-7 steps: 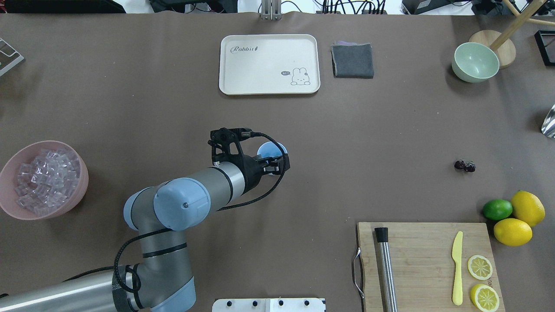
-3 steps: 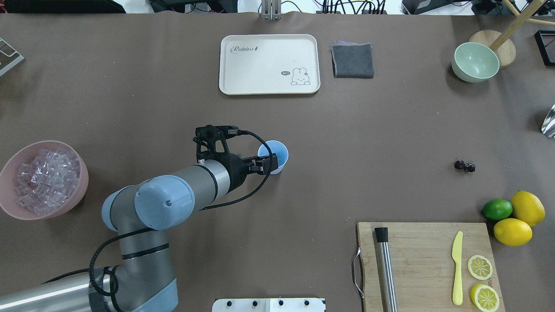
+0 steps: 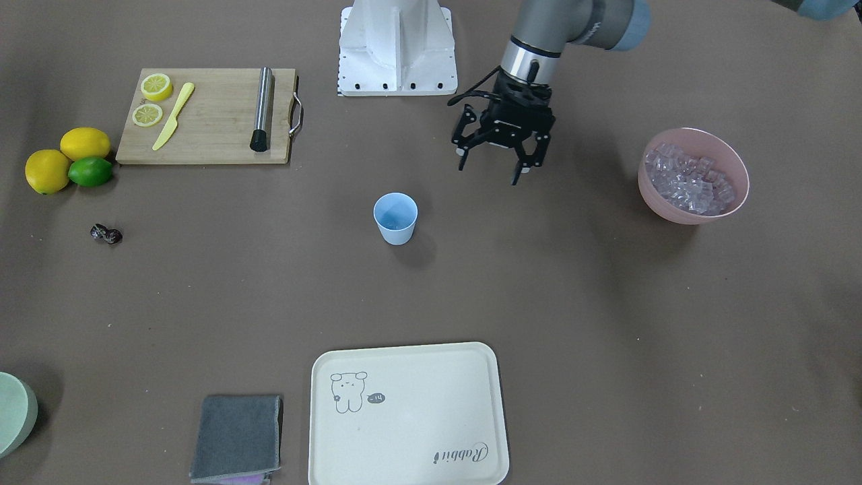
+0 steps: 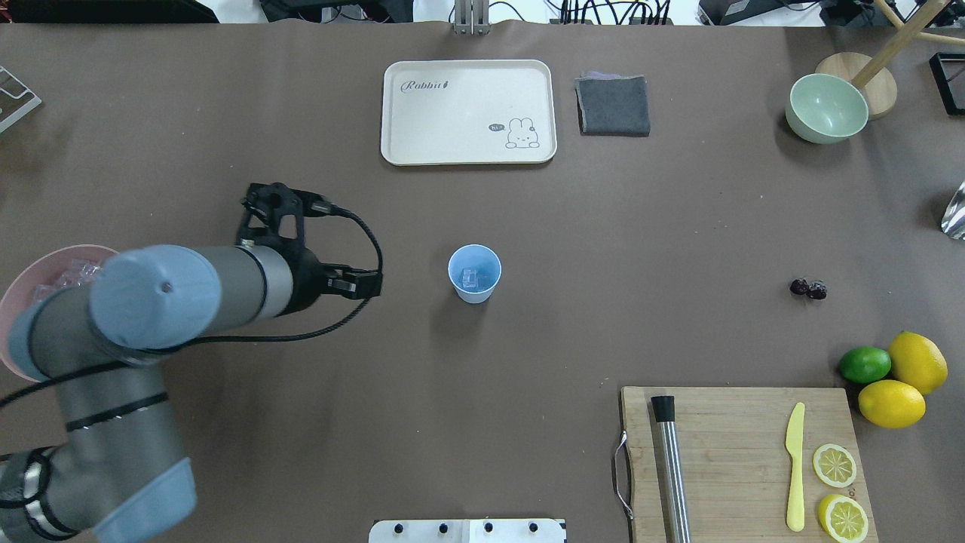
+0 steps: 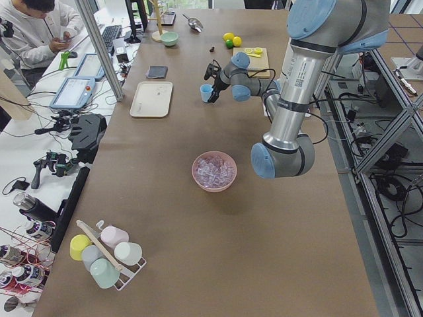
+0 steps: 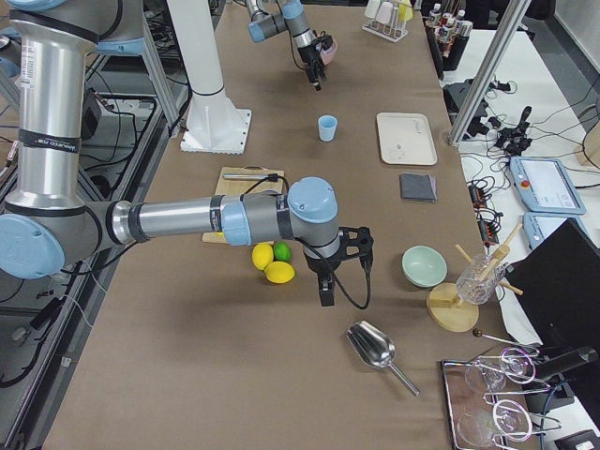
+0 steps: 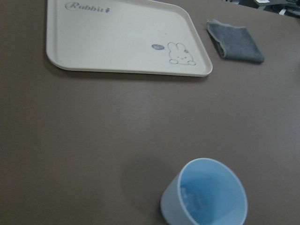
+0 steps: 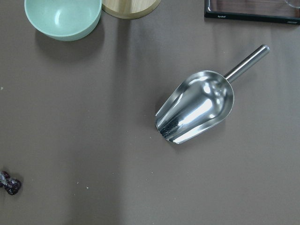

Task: Put ice and cherries in cup
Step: 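Return the left gripper to the pink bowl and grasp another ice cube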

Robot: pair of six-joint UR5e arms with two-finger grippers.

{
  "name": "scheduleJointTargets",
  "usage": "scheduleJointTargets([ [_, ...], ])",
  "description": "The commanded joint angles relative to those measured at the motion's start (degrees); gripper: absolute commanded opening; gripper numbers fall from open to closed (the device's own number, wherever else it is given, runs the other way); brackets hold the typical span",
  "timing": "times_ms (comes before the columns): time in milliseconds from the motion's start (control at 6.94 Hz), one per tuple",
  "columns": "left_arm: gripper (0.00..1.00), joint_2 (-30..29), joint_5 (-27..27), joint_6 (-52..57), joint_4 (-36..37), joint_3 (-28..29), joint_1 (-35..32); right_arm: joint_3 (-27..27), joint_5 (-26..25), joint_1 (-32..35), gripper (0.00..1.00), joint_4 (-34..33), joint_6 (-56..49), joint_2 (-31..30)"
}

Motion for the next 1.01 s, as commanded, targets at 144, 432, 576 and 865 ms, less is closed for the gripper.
scheduleJointTargets([
  [144,0.98,15.9,-18.1,19.4,0.8,-6.9,-16.4,0.3,0.1,0.0,1.0,0.0,0.0,-0.1],
  [432,0.99,29.2,-22.2,33.8,-10.3,-4.6,-20.8,0.3,0.1,0.0,1.0,0.0,0.0,-0.1],
  [576,0.99,34.2,-22.2,34.2,-24.5,1.4,-20.9,0.3,0.1,0.0,1.0,0.0,0.0,-0.1],
  [865,0.97,35.7,-22.6,40.7,-33.2,7.0,-20.8,0.3,0.1,0.0,1.0,0.1,0.0,0.0],
])
